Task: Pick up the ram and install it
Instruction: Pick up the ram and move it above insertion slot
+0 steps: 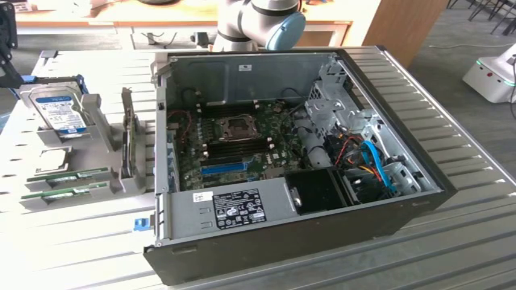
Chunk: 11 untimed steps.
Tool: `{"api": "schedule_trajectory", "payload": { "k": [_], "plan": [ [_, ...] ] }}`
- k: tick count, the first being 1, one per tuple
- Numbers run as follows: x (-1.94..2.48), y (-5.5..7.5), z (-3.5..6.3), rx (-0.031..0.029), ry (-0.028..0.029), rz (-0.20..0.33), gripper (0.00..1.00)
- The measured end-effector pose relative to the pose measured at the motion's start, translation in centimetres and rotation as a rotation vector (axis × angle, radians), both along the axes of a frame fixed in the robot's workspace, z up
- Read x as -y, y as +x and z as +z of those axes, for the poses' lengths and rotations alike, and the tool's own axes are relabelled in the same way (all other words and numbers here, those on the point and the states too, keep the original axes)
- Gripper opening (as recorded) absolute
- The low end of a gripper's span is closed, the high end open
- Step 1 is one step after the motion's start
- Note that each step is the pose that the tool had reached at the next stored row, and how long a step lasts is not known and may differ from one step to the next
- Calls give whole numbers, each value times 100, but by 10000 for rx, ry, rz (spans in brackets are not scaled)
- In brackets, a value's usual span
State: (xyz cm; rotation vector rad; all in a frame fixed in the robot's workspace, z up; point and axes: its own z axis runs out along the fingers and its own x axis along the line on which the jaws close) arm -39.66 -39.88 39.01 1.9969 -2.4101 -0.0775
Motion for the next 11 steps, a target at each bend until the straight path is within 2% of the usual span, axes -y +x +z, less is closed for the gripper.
{"api": "schedule_trajectory", "payload": {
  "k": [5, 11],
  "plan": [
    [0, 0, -1, 0, 0, 172, 11],
    [0, 0, -2, 0, -1, 644, 11]
  ]
}}
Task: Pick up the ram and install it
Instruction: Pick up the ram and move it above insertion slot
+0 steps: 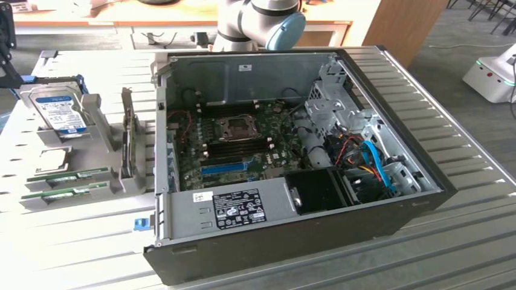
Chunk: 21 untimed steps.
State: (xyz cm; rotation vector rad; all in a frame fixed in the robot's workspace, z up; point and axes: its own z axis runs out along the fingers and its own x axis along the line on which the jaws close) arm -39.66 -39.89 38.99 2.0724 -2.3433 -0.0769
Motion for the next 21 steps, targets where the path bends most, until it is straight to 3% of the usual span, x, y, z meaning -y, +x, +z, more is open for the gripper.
{"api": "schedule_trajectory", "payload": {
  "k": [6, 11, 21],
  "plan": [
    [0, 0, -3, 0, -8, 466, 11],
    [0, 0, -3, -1, -7, 502, 11],
    [0, -2, -3, 7, 70, 503, 11]
  ]
}}
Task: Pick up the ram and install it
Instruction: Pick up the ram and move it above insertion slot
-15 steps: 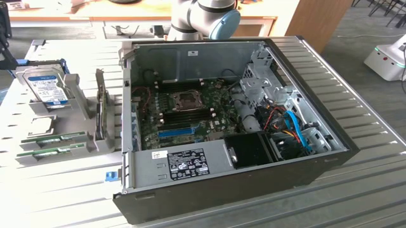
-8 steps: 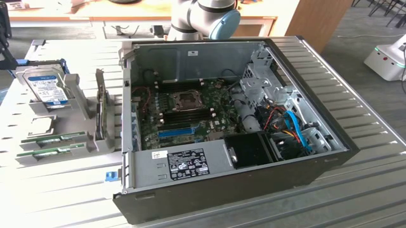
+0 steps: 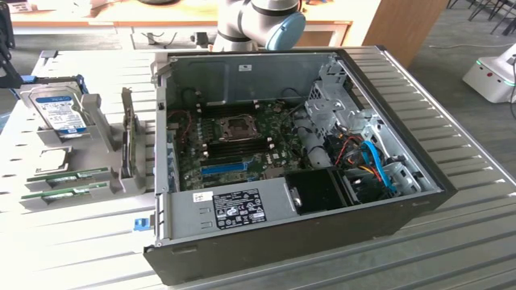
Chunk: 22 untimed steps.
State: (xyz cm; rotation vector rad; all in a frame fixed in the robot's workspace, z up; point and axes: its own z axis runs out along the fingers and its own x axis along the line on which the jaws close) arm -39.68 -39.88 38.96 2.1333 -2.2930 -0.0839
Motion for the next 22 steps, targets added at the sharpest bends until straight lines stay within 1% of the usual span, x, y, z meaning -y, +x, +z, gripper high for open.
{"api": "schedule_trajectory", "payload": {
  "k": [22],
  "plan": [
    [0, 0, -1, 1, 1, 0, 11]
  ]
}}
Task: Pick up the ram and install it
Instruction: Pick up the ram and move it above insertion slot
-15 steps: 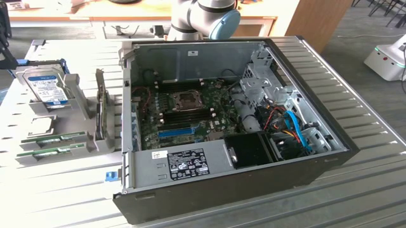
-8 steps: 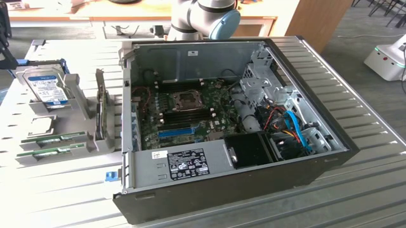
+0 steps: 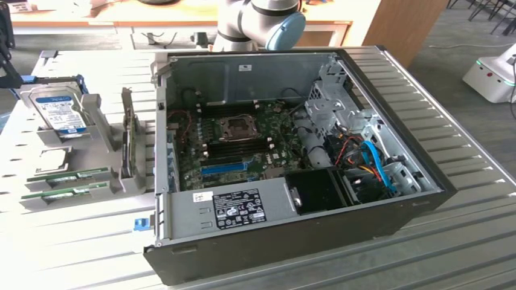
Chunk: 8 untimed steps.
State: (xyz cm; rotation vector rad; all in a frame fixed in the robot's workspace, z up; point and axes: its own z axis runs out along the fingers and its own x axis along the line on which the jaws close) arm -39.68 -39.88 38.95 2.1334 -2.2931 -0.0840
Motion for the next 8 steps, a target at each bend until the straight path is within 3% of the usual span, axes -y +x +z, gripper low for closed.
{"api": "schedule_trajectory", "payload": {
  "k": [8],
  "plan": [
    [0, 0, 0, 0, -1, 1, 11]
  ]
}}
